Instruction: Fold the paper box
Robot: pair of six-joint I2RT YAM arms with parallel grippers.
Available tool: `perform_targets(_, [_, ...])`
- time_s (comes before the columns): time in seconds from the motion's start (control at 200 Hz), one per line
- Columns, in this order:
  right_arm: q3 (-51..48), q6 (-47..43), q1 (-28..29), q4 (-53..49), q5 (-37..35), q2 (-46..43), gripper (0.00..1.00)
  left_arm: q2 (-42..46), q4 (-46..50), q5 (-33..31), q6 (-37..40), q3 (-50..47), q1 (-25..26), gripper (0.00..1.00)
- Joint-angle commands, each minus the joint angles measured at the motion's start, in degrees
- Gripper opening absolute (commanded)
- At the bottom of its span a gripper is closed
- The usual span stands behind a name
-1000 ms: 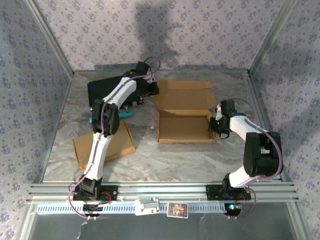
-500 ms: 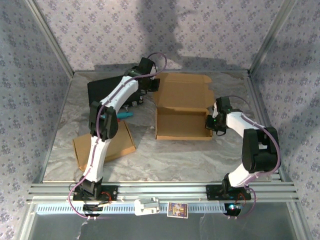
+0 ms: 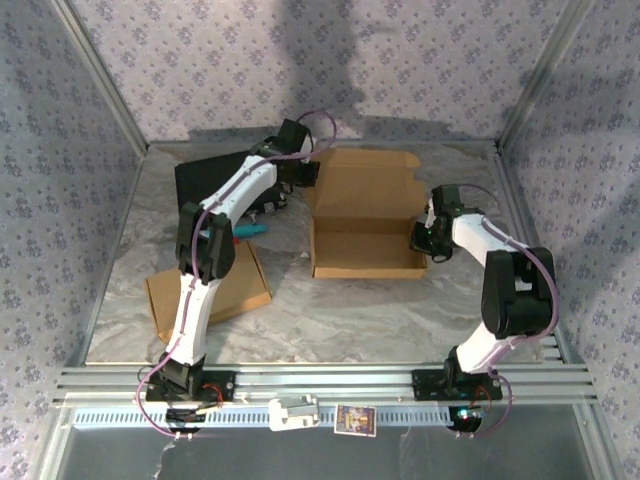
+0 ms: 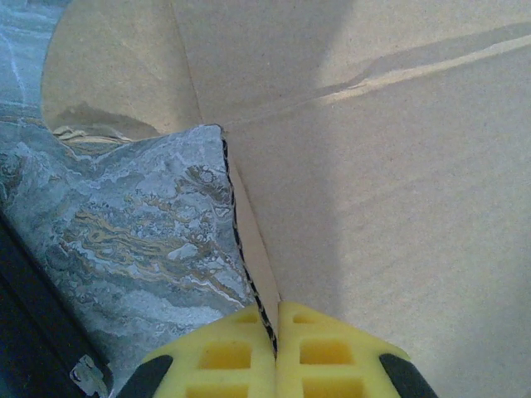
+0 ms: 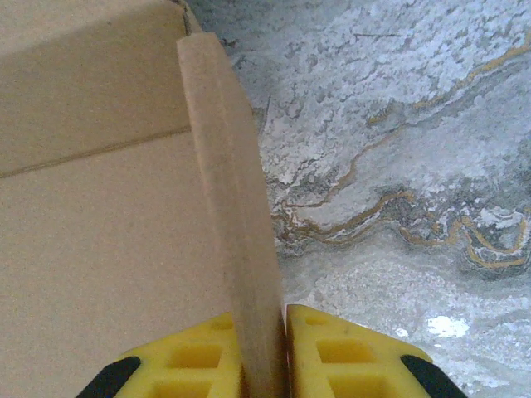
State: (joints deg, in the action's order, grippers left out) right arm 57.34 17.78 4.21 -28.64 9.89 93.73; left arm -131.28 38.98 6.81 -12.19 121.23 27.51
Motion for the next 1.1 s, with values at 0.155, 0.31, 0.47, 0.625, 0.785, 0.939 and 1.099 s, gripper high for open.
perform_targets(0.155, [3.7,0.1,-0.2,-4.2,0.1,-0.6,0.33,5.1,-2.7,2.4,3.6,-5.6,0.7,0.03])
perform_targets(0.31, [7.5,0.2,-0.4,-9.1,-0.7,-2.2,0.47,6.4,-3.2,2.4,4.6,-7.0,0.6,0.04])
perform_targets(0.47, [15.1,-1.2,-2.9,-11.6,0.2,-3.4,0.51,7.7,-3.5,3.3,5.3,-8.2,0.7,0.04])
perform_targets(0.625, [25.3,-6.6,-7.3,-13.1,9.4,4.8,0.50,8.1,-3.7,3.5,5.3,-8.7,0.6,0.05])
perform_targets(0.785, [31.7,-10.8,-9.4,-15.6,18.1,12.9,0.47,8.1,-4.3,3.3,4.4,-9.2,0.7,0.05])
perform_targets(0.939, [34.6,-13.2,-9.8,-19.1,20.5,18.0,0.47,8.1,-4.3,2.9,4.2,-9.2,0.7,0.05])
perform_targets(1.099, [34.9,-13.4,-9.6,-19.3,21.5,19.2,0.46,7.8,-4.1,3.0,4.0,-9.0,0.6,0.05])
